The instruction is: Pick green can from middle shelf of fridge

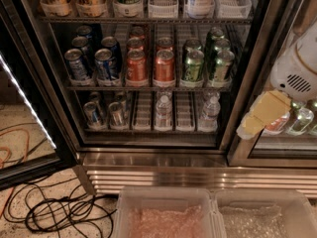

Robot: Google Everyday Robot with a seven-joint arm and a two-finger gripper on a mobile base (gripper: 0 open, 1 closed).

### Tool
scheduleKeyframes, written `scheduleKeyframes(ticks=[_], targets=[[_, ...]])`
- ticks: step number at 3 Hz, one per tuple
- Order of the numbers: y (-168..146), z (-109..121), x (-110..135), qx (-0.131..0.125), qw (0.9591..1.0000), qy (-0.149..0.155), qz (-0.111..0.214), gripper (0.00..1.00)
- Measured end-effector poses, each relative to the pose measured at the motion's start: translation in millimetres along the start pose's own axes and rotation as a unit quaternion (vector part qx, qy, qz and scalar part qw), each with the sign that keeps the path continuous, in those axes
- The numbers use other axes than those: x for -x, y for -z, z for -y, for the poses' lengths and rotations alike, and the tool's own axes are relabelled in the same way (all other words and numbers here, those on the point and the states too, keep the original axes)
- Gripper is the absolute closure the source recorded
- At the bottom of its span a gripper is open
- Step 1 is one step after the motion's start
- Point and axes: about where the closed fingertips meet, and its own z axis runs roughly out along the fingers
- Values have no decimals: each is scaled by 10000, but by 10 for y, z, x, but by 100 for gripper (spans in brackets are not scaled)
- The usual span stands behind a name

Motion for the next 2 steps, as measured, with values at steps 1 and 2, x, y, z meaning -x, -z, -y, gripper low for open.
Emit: scheduleKeyframes(ticks=[1,2], targets=[[-205,84,-37,322,9978,-582,-27,0],[-301,-14,-39,375,9976,-580,-1,0]])
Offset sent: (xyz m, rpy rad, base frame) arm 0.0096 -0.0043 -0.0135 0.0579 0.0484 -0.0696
